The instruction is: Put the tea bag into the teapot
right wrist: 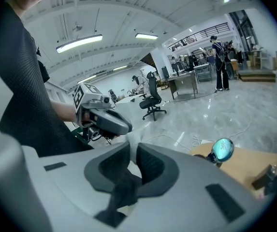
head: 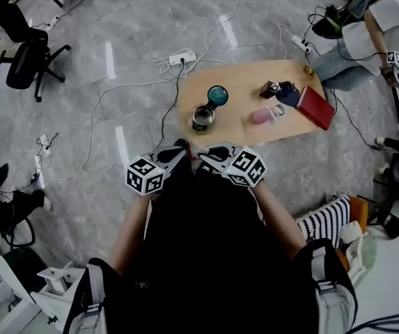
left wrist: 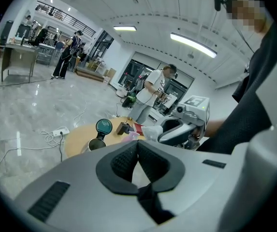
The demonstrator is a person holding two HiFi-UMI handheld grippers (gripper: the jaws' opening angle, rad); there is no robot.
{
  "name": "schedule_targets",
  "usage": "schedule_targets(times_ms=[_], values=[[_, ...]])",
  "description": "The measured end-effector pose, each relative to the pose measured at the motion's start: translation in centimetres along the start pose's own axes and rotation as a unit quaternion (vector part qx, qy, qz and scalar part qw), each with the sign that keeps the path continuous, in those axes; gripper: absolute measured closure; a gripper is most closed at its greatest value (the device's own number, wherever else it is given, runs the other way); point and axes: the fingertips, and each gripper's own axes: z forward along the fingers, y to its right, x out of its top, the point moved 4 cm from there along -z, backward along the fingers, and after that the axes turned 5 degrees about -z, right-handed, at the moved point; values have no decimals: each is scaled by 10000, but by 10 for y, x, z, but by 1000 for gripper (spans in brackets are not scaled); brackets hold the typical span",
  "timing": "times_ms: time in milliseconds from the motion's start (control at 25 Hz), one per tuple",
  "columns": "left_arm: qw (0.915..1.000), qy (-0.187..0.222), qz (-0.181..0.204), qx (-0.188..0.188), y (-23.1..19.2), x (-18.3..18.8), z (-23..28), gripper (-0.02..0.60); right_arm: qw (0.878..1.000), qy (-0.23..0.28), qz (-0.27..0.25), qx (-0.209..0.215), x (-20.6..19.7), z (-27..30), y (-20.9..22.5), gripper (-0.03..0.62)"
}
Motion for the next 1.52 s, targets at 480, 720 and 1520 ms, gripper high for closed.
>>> schedule_targets(times_ms=[480, 720, 1520], values=[[9950, -580, 401, -708, -38, 44, 25, 571, 9960, 67, 479, -750, 14, 8, 30, 546], [9900, -864, 538, -972, -59, 59, 35, 571, 9931, 100, 596, -1002, 29, 22, 47, 546], [9674, -1719, 963, -1588, -108, 98, 67, 571, 9794, -391, 1271, -1518, -12, 73, 103, 546]])
